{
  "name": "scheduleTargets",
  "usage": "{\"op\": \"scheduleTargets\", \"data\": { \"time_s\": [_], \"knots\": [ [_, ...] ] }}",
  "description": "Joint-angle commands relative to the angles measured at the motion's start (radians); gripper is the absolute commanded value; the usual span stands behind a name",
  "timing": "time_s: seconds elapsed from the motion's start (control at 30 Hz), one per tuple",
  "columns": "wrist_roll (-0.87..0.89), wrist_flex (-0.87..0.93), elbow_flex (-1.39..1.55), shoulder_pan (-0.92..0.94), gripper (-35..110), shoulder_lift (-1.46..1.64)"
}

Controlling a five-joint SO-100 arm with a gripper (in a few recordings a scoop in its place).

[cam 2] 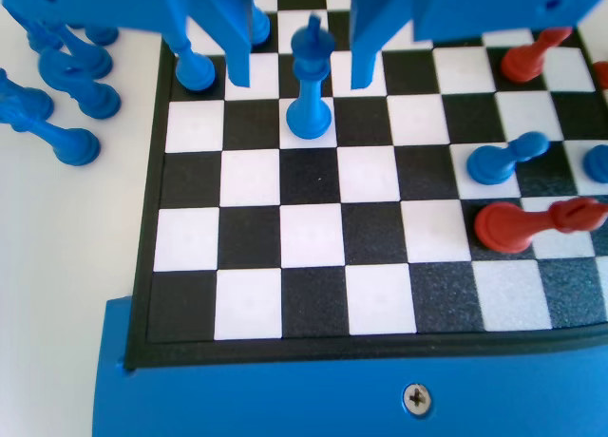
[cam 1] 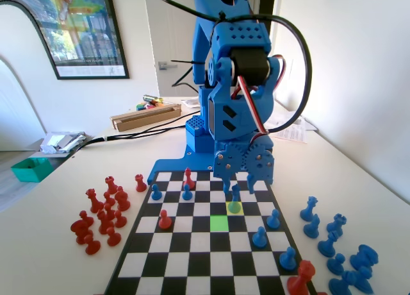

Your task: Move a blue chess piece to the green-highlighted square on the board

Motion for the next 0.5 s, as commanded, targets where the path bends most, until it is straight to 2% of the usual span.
{"op": "scheduleTargets", "data": {
  "time_s": [0.0,0.47],
  "knots": [
    [-0.005,-0.011,0.005,-0.015,16,0.008],
    [-0.037,-0.028,-0.006,0.011,12,-0.014]
  ]
}}
